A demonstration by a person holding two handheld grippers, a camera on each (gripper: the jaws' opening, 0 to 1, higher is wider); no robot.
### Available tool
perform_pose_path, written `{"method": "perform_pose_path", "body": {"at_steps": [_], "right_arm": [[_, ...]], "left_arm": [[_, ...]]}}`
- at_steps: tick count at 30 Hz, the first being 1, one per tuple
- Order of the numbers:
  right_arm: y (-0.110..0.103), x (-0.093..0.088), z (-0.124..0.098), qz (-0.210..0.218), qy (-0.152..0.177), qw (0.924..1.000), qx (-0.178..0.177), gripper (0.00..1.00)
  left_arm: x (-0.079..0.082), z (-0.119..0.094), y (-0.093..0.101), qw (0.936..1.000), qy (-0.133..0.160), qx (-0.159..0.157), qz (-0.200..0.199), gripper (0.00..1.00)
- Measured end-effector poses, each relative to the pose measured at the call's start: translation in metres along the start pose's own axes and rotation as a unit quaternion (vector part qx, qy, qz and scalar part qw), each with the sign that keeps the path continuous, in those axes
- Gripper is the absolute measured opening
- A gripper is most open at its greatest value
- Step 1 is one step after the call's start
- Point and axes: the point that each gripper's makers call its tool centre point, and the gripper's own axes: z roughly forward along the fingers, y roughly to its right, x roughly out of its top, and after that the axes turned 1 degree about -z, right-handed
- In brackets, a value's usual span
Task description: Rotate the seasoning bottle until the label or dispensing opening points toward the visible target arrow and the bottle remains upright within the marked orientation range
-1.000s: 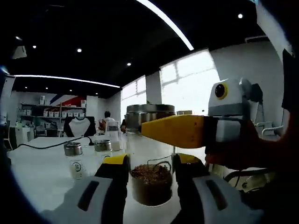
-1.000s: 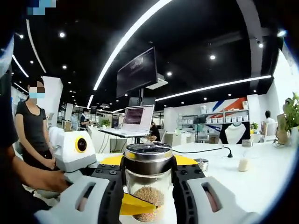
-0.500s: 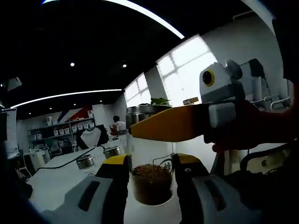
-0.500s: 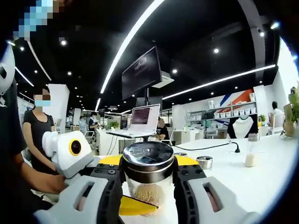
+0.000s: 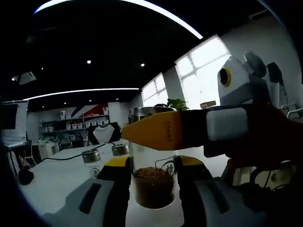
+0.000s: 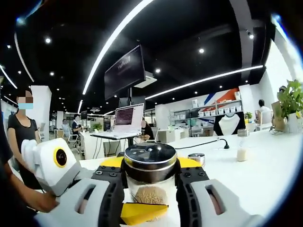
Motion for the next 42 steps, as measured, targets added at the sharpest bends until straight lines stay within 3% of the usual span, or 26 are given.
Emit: {"method": "perform_pose_path", "body": {"at_steps": [7, 12, 16, 22, 26, 31, 37, 42], "right_arm": [[0.000, -0.001, -0.003, 0.017, -0.003, 0.9998, 0.004, 0.37], [0.004, -0.001, -0.006, 0.014, -0.008, 0.9998, 0.015, 0.37], [0.000, -0.002, -0.007, 0.011, -0.014, 0.9994, 0.031, 0.37], [-0.001, -0.004, -0.005, 0.016, -0.018, 0.9989, 0.039, 0.38], [-0.001, -0.002, -0.005, 0.024, -0.017, 0.9989, 0.038, 0.38], [-0.002, -0.004, -0.003, -0.002, -0.031, 0.9992, 0.024, 0.39], [0.002, -0.007, -0.005, -0.001, -0.038, 0.9992, 0.013, 0.38], [0.003, 0.000, -0.006, 0.002, -0.011, 0.9999, 0.005, 0.37]], "left_arm": [[0.002, 0.000, -0.001, 0.9999, 0.004, -0.010, 0.009, 0.41], [0.000, 0.002, 0.004, 0.9984, 0.009, -0.055, 0.006, 0.41], [-0.001, 0.002, 0.006, 0.9966, 0.013, -0.078, -0.024, 0.41], [-0.003, 0.001, 0.006, 0.9969, 0.001, -0.069, -0.038, 0.41], [-0.002, 0.001, 0.005, 0.9977, 0.009, -0.059, -0.033, 0.41], [-0.005, 0.004, 0.007, 0.9981, 0.008, -0.040, -0.047, 0.41], [-0.008, 0.005, 0.008, 0.9969, 0.002, -0.053, -0.058, 0.41], [-0.002, 0.005, 0.008, 0.9968, 0.020, -0.062, -0.047, 0.41]]}}
